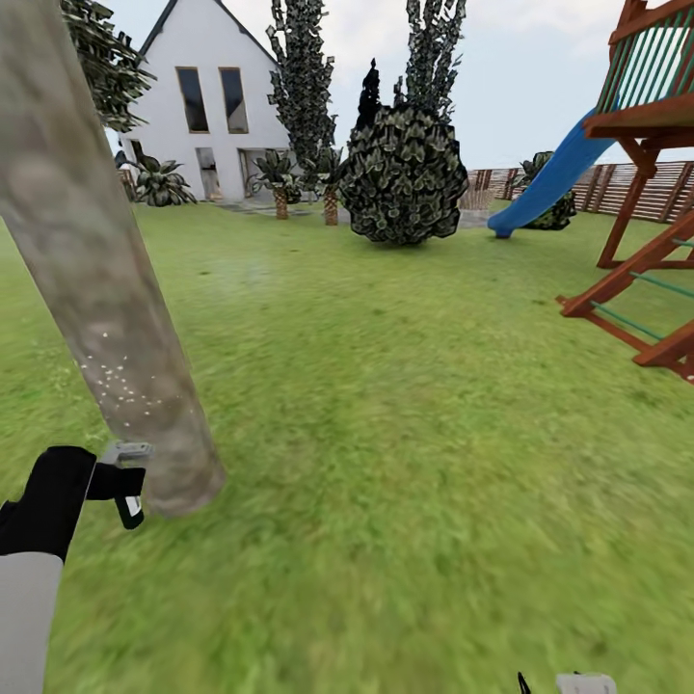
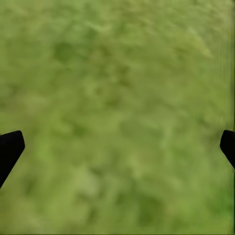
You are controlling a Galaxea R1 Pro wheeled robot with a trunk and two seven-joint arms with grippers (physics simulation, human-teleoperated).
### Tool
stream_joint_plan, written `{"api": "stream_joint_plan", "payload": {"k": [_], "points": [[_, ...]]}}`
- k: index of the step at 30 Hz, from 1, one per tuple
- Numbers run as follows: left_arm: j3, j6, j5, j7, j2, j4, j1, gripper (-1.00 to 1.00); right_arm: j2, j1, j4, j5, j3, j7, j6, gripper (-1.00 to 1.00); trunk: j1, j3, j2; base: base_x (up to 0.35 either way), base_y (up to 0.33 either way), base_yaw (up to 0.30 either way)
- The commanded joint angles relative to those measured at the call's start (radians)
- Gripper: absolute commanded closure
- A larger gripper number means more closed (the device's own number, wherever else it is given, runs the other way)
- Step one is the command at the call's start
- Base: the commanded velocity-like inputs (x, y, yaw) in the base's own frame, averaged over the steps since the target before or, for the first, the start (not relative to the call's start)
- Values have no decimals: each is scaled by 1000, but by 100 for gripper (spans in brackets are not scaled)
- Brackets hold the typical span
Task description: In the garden, pick up the pesticide atomizer on the floor and spray pesticide onto both trees until each tree trunk is fully covered.
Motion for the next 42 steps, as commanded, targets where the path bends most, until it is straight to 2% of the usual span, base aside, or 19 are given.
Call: {"api": "stream_joint_plan", "payload": {"k": [1, 3, 5, 7, 12, 23, 42], "points": [[49, -68, 4, 0, 0, 14, 6, 100, 0, 0, 0, 0, 0, 0, 0, -100, 0, 0, 0, 237, -189, 5], [80, -126, 5, 30, 2, 63, 12, 100, 0, 0, 0, 0, 0, 0, 0, -100, 0, 0, 0, 238, -187, 126], [87, -142, 8, 80, -1, 83, 14, 100, 0, 0, 0, 0, 0, 0, 0, -100, 0, 0, 0, 239, -186, 237], [88, -146, 12, 93, -7, 88, 14, 100, 0, 0, 0, 0, 0, 0, 0, -100, 0, 0, 0, 239, -185, 270], [89, -146, 10, 97, -9, 89, 15, 100, 0, 0, 0, 0, 1, 0, 0, -100, 0, 0, 0, 142, -226, 259], [89, -145, 4, 101, -3, 89, 19, 100, 0, 0, 0, 0, 1, 1, 0, -100, 0, 0, 0, 91, -269, 34], [89, -145, 4, 103, -6, 89, 30, 100, 0, 0, 0, 0, 1, 0, 0, -100, 0, 0, 0, 124, -252, 247]]}}
